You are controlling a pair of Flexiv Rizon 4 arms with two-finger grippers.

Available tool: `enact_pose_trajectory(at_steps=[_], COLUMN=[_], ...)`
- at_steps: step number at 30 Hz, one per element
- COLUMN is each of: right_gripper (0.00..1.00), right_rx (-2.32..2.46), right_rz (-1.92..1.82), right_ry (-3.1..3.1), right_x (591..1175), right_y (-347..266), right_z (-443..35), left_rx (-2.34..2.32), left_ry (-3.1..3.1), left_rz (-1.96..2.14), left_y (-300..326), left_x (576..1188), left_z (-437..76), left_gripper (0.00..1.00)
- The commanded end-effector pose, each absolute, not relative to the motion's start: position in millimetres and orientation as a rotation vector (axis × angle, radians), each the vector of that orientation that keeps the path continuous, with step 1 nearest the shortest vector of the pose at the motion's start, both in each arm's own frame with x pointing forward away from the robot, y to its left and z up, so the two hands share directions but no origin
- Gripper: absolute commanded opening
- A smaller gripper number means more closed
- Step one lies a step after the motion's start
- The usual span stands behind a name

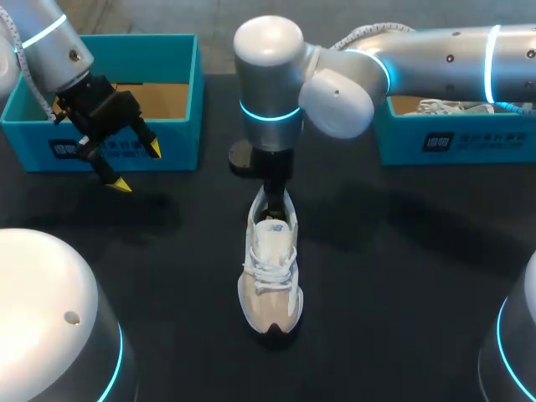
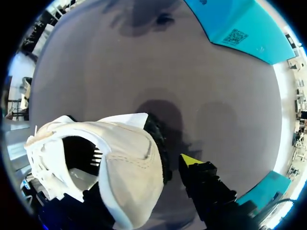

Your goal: Take the shoe out of the shoebox, open the shoe tongue, remove and reinsert the insole, then place the shoe into the shoebox

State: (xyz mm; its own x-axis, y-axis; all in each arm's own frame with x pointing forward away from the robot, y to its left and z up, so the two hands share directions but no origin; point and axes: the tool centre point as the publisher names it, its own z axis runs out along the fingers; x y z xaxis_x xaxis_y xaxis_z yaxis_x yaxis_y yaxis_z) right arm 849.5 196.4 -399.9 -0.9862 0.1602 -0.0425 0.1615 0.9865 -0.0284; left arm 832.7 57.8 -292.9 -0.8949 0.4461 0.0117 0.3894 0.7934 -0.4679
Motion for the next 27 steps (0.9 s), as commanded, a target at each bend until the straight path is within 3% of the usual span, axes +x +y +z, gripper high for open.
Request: enact_pose_trajectory(at_steps=[1, 3, 7, 8, 27], right_gripper=[0.45, 0.42, 0.02, 0.00, 0.00], right_rx=[0.256, 0.257, 0.262, 0.262, 0.297], right_rz=[-0.052, -0.052, -0.056, -0.057, -0.134], right_ry=[3.082, 3.080, 3.074, 3.072, 3.026], right_x=[846, 845, 842, 841, 836], right_y=[195, 195, 195, 195, 190], right_z=[-403, -402, -401, -400, -362], left_rx=[-0.668, -0.668, -0.668, -0.668, -0.668], left_ry=[-2.861, -2.861, -2.861, -2.861, -2.861], left_rz=[0.703, 0.703, 0.703, 0.703, 0.703], left_y=[58, 58, 58, 58, 58], left_x=[832, 832, 832, 832, 832], left_z=[-293, -293, -293, -293, -293], left_gripper=[1.00, 1.00, 1.00, 1.00, 1.00])
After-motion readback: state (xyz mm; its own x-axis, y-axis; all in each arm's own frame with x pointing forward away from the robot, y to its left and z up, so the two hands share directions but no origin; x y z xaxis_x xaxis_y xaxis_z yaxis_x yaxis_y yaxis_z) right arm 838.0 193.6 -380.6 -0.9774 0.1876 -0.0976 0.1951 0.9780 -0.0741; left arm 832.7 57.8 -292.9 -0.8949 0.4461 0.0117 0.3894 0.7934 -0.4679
